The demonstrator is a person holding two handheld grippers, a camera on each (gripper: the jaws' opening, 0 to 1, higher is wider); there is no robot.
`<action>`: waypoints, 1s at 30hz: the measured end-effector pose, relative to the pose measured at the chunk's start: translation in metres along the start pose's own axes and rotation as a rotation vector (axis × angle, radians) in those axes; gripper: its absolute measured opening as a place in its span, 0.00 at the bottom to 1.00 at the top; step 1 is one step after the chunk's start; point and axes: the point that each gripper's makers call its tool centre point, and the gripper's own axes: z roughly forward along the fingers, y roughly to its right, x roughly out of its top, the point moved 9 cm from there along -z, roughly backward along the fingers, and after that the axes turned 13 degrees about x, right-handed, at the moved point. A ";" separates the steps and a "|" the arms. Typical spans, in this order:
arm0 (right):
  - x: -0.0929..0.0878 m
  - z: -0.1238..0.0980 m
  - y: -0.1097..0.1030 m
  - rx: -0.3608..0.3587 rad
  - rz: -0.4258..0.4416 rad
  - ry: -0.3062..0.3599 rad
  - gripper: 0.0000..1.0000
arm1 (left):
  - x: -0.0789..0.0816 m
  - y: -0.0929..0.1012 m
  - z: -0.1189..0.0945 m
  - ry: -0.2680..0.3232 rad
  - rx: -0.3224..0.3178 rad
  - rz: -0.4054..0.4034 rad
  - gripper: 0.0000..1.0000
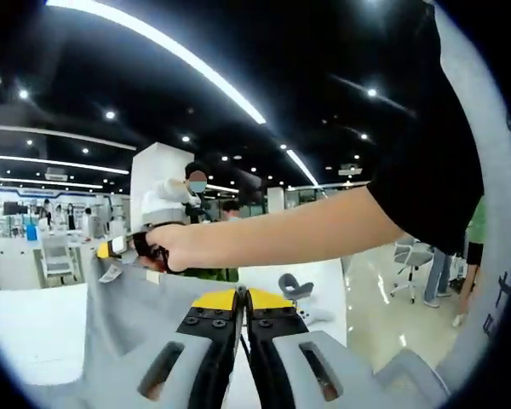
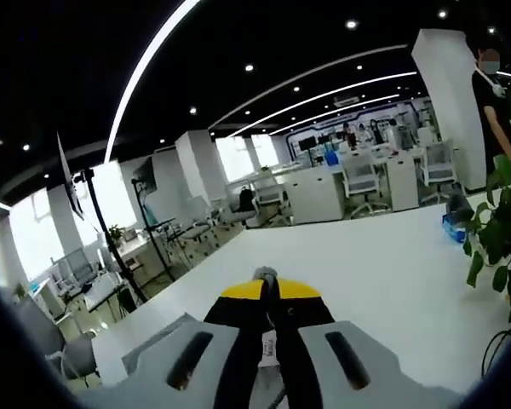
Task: Fold the towel on the table until its edges align and the towel forms a compact rectangular stack.
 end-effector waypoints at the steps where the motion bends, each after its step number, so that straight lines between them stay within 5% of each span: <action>1: 0.000 0.003 -0.002 0.000 0.002 -0.005 0.01 | 0.001 -0.003 -0.003 0.001 0.008 0.005 0.03; 30: 0.013 0.079 -0.068 0.074 -0.010 -0.059 0.01 | 0.031 -0.081 -0.089 0.062 0.190 -0.016 0.03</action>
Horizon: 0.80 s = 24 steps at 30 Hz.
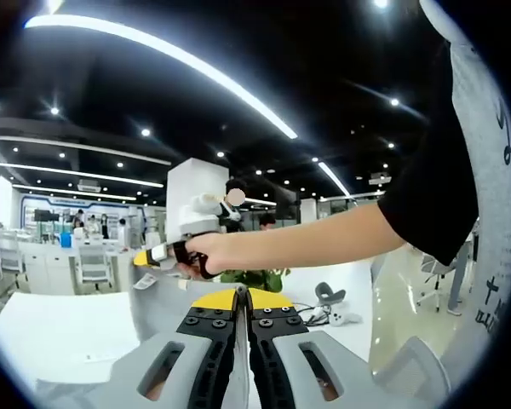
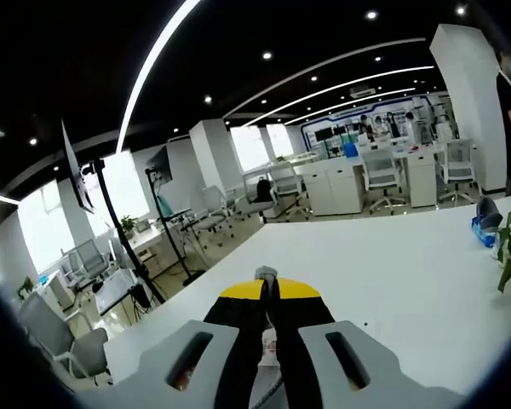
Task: Fold the towel on the table until its edges align and the towel forms a compact rectangular stack.
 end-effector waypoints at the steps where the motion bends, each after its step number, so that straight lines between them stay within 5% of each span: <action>1: 0.000 0.003 -0.003 0.005 0.001 -0.002 0.01 | 0.000 -0.003 -0.003 0.001 0.015 -0.006 0.03; 24: -0.011 0.046 -0.024 0.069 0.009 -0.043 0.01 | -0.005 -0.048 -0.050 -0.022 0.163 -0.039 0.03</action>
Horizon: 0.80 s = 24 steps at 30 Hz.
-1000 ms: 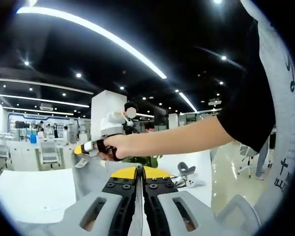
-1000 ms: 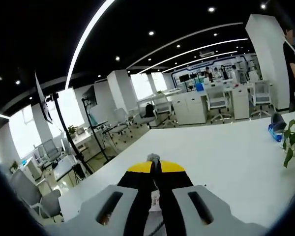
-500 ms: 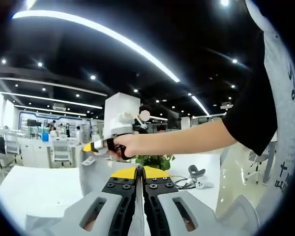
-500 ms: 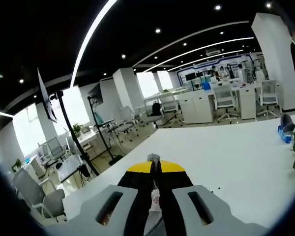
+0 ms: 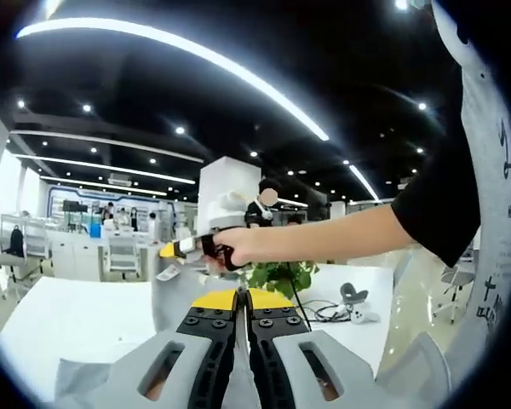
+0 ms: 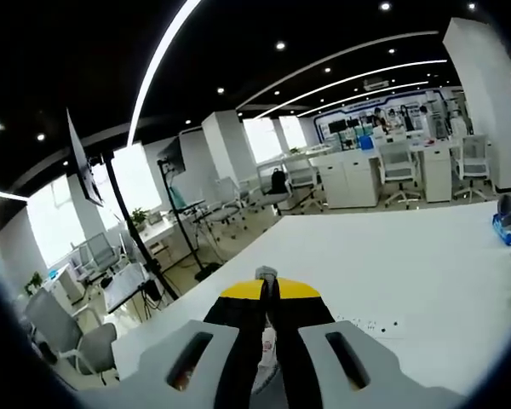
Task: Fold the towel on the table until its edges align and the towel forms a compact rectangular stack.
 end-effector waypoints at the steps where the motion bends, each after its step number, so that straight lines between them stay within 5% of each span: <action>1: 0.000 0.002 0.000 0.002 0.000 -0.002 0.01 | 0.000 -0.003 -0.003 -0.003 0.011 0.002 0.03; 24: -0.019 0.040 -0.010 0.045 0.010 -0.053 0.01 | -0.017 -0.042 -0.031 -0.050 0.155 -0.046 0.03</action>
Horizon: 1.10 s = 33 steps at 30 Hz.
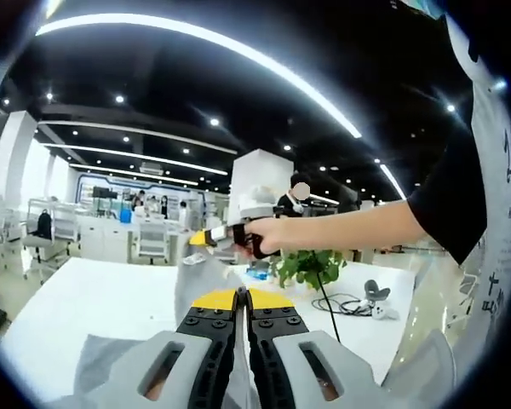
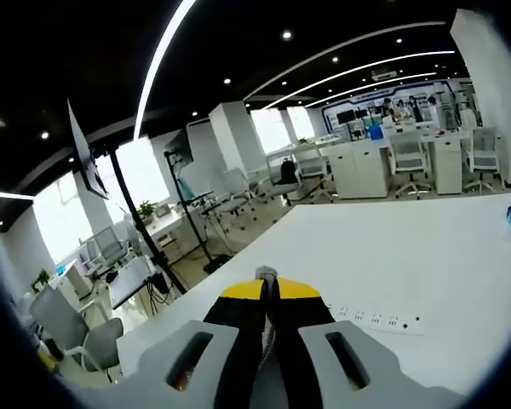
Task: Fold the towel on the table until its edges align and the towel forms a compact rectangular stack.
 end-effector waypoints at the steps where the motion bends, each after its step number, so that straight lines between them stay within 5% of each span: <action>1: -0.001 0.002 0.000 0.001 -0.001 -0.004 0.01 | -0.001 -0.001 -0.001 -0.002 0.007 -0.002 0.03; 33: -0.064 0.076 -0.004 0.021 -0.011 -0.180 0.01 | -0.077 -0.063 -0.042 -0.211 0.229 -0.101 0.04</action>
